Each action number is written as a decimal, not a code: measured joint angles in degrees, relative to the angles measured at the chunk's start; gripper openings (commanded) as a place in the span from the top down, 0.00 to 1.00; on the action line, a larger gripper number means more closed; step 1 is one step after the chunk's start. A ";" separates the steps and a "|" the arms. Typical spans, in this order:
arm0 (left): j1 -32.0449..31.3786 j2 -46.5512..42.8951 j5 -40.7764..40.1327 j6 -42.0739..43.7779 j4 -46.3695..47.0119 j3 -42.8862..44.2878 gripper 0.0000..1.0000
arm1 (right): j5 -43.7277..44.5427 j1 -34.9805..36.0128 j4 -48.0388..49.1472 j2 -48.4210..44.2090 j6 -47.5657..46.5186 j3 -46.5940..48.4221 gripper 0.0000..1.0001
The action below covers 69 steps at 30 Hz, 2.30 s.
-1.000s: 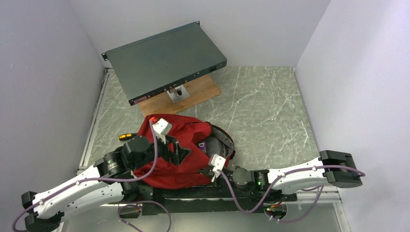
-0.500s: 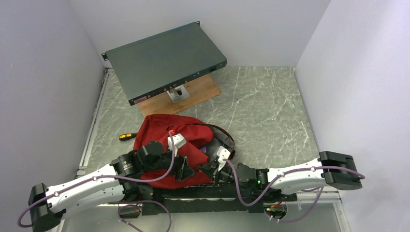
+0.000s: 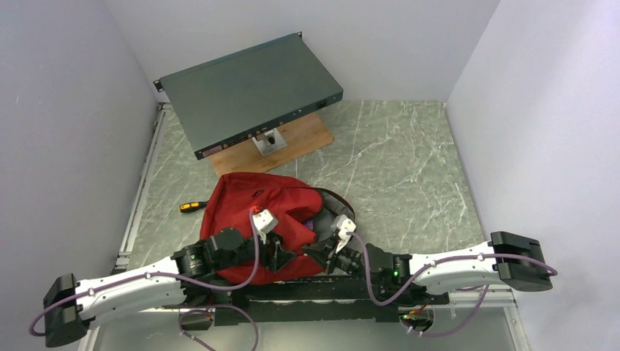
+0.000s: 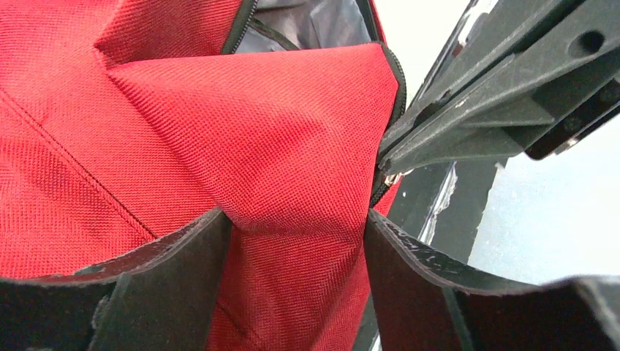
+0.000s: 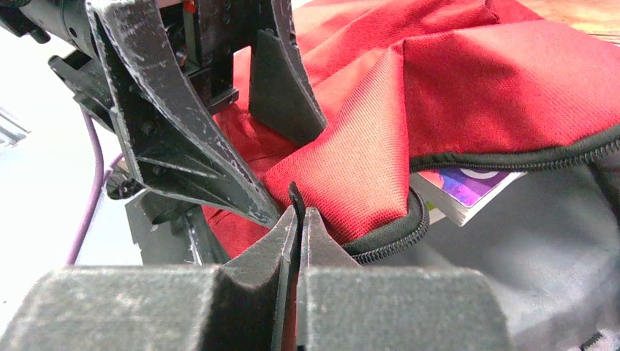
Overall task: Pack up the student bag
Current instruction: Zip the student bag at the center of the board.
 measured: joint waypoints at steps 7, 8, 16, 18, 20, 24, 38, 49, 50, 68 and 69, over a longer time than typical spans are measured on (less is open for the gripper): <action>0.02 9.20 4.13 2.99 6.03 0.66 0.25 | 0.11 -0.02 -0.48 -1.29 0.17 -0.79 1.00; 0.02 9.84 4.59 2.97 6.82 0.66 0.25 | 0.09 -0.02 -0.79 -1.79 0.17 -0.79 1.00; 0.07 12.92 4.66 2.27 6.97 2.43 0.74 | 0.55 -0.11 -3.87 -5.70 -0.07 -0.79 1.00; 0.04 12.59 4.17 2.08 6.29 2.62 0.84 | 1.53 -0.20 -5.16 -6.62 -0.07 -0.79 1.00; 0.02 11.61 3.78 2.25 4.96 2.71 0.94 | 3.04 -0.24 -7.15 -7.72 0.17 -0.76 1.00; -0.07 8.50 3.69 2.47 1.84 2.73 1.00 | 8.07 -0.22 -15.21 -10.86 1.01 1.20 1.00; -0.31 3.54 2.54 1.95 -3.04 4.33 0.54 | 10.71 -4.52 -36.87 -19.34 5.90 8.33 1.00; -0.31 12.22 2.62 0.22 -17.86 21.62 0.48 | 8.98 -6.56 -37.66 -12.04 2.32 11.89 1.00; -0.31 12.28 3.08 0.00 -17.29 22.27 0.53 | 8.81 -6.56 -37.73 -12.20 2.40 12.00 1.00; -6.93 28.87 -3.04 -0.90 -16.15 28.81 0.46 | 6.71 -6.56 -37.83 -14.60 4.09 12.85 1.00; -7.02 29.86 -3.67 -0.90 -16.24 29.27 0.48 | 6.64 -6.56 -37.83 -14.60 4.20 12.85 1.00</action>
